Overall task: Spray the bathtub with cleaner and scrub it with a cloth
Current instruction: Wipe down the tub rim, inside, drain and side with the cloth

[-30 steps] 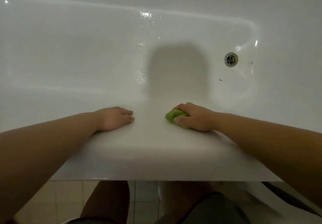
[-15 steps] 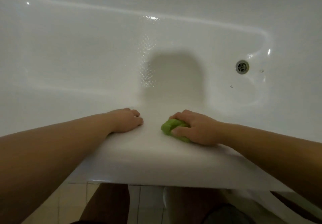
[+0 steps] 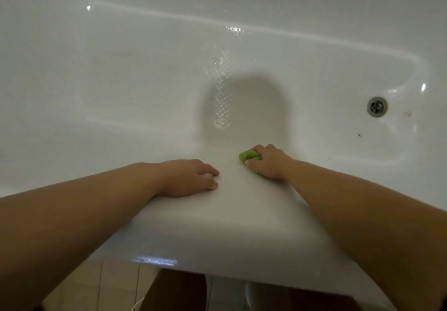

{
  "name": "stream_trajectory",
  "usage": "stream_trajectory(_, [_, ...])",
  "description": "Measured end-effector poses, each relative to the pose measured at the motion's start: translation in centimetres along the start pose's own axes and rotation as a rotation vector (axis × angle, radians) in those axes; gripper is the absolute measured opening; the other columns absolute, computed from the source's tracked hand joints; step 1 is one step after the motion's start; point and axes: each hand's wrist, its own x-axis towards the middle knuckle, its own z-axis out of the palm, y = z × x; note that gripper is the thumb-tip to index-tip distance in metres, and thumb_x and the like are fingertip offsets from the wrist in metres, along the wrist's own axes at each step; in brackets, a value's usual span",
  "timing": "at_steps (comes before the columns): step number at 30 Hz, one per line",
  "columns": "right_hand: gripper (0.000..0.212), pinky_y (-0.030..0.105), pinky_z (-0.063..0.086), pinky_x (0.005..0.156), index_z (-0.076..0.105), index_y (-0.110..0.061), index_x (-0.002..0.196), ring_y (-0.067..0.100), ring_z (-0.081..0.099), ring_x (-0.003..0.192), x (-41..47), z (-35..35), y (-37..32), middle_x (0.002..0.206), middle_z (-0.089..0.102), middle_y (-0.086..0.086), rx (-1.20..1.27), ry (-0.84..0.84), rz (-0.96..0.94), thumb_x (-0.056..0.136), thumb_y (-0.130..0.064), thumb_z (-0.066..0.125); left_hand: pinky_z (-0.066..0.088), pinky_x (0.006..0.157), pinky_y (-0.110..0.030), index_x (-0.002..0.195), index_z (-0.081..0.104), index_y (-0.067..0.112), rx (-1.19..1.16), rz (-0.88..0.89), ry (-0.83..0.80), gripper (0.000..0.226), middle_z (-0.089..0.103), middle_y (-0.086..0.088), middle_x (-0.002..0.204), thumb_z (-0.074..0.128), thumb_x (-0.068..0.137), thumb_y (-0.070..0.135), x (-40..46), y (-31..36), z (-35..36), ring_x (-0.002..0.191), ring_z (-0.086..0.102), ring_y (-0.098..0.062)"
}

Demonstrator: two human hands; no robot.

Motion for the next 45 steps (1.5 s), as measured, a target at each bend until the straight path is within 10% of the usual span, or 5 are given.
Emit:
stream_trajectory(13, [0.06,0.02,0.042,0.1,0.057,-0.048,0.131,-0.002,0.055,0.114,-15.3,-2.6,-6.4,0.121,0.053,-0.023,0.238,-0.099,-0.32,0.074,-0.065,0.058,0.03,0.119,-0.035,0.152,0.044,0.03,0.028,-0.011,0.005,0.055,0.041,-0.002,0.156,0.047,0.103,0.054,-1.0,-2.6,-1.4,0.143,0.04,-0.022])
stream_trajectory(29, [0.054,0.032,0.044,0.096,0.057,-0.035,0.14,0.028,0.058,0.12,0.3,0.8,-8.8,0.135,0.058,0.006,0.114,-0.003,0.033,0.09,-0.053,0.068,0.025,0.122,-0.041,0.157,0.037,0.034,0.037,-0.07,0.002,0.062,0.032,-0.004,0.163,0.043,0.1,0.06,0.0,-6.7,-2.0,0.15,0.031,-0.028])
stream_trajectory(45, [0.04,0.034,0.044,0.105,0.054,-0.046,0.133,0.015,0.057,0.116,-7.5,0.0,-15.8,0.127,0.055,-0.006,0.147,-0.101,-0.257,0.094,-0.05,0.064,0.021,0.122,-0.038,0.159,0.034,0.032,0.09,-0.095,-0.029,0.058,0.028,-0.002,0.166,0.036,0.106,0.056,-4.1,-9.6,-3.8,0.152,0.028,-0.024])
